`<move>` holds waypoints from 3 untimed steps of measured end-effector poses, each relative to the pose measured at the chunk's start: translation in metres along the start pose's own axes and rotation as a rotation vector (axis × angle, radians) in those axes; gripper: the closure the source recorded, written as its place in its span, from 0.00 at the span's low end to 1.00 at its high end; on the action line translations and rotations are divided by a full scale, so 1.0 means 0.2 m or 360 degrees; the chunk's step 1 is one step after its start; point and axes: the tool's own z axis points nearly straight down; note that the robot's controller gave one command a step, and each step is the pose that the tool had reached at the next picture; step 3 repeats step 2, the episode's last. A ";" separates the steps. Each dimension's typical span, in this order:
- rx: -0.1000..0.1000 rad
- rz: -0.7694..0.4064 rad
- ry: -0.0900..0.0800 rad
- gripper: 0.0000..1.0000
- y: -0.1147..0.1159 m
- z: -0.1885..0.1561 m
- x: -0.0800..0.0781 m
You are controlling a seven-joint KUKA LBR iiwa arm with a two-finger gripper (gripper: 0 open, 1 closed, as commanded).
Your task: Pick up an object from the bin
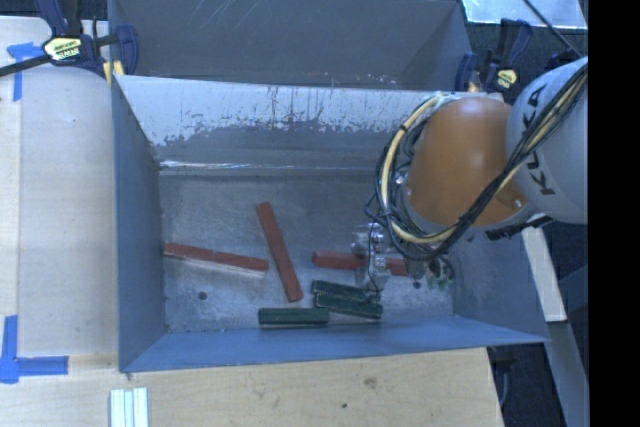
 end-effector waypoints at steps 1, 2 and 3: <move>0.0000 0.0000 -0.0004 1.00 0.00 -0.05 0.00; 0.0000 0.0000 -0.0003 1.00 0.00 -0.08 0.00; 0.0000 0.0000 -0.0003 1.00 0.00 -0.08 0.00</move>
Offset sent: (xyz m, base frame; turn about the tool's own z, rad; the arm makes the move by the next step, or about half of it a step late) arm 0.0000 0.0000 0.0348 0.0000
